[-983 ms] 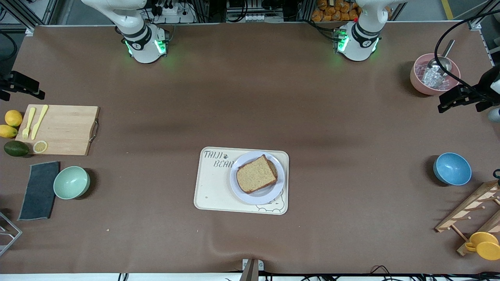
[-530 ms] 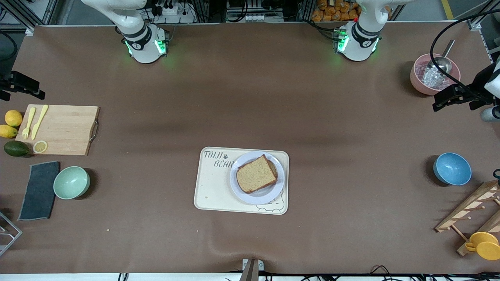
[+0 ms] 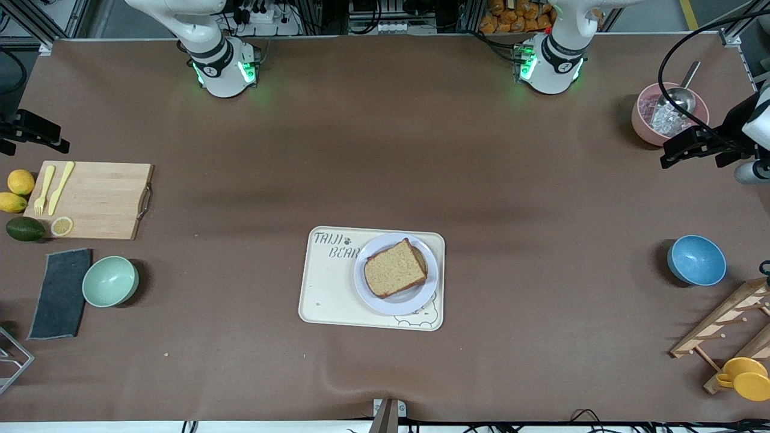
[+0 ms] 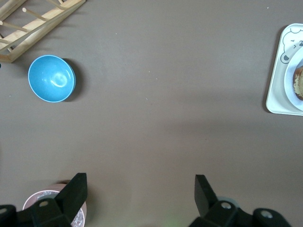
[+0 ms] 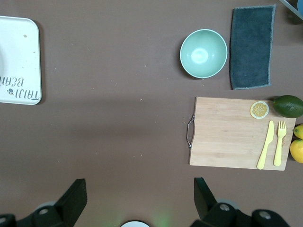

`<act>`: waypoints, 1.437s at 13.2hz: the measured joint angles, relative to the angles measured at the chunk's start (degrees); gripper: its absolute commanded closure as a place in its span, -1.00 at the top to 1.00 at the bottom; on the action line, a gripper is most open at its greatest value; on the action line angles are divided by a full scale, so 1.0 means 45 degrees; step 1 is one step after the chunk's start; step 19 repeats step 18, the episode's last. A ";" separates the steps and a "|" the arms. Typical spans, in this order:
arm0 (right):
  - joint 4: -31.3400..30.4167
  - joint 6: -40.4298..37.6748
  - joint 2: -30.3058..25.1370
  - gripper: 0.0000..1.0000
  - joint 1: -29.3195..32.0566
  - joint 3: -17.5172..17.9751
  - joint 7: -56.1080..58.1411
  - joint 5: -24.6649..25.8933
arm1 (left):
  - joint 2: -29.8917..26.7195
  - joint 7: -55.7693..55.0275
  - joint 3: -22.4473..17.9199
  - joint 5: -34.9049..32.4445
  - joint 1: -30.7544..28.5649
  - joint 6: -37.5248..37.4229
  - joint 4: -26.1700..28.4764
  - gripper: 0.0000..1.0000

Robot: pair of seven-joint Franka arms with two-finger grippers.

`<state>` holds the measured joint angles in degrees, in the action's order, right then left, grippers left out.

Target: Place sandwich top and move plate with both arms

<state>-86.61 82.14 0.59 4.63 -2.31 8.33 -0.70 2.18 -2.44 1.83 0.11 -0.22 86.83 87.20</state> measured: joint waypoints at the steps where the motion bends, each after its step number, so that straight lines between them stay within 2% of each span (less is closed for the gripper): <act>1: 0.0000 0.0000 0.0000 1.00 0.0000 0.0000 0.0000 0.0000 | -0.0020 -0.0004 -0.0018 0.0010 0.0000 0.0000 0.0034 1.00; 9: 0.0000 -0.0001 0.0000 1.00 0.0000 0.0000 -0.0001 0.0000 | -0.0367 -0.0012 -0.0069 0.0039 0.0019 -0.0004 0.0432 1.00; 19: 0.0000 -0.0005 0.0000 1.00 0.0000 0.0000 -0.0002 0.0000 | -0.0399 -0.0008 -0.0195 0.0039 0.0044 -0.0198 0.0170 1.00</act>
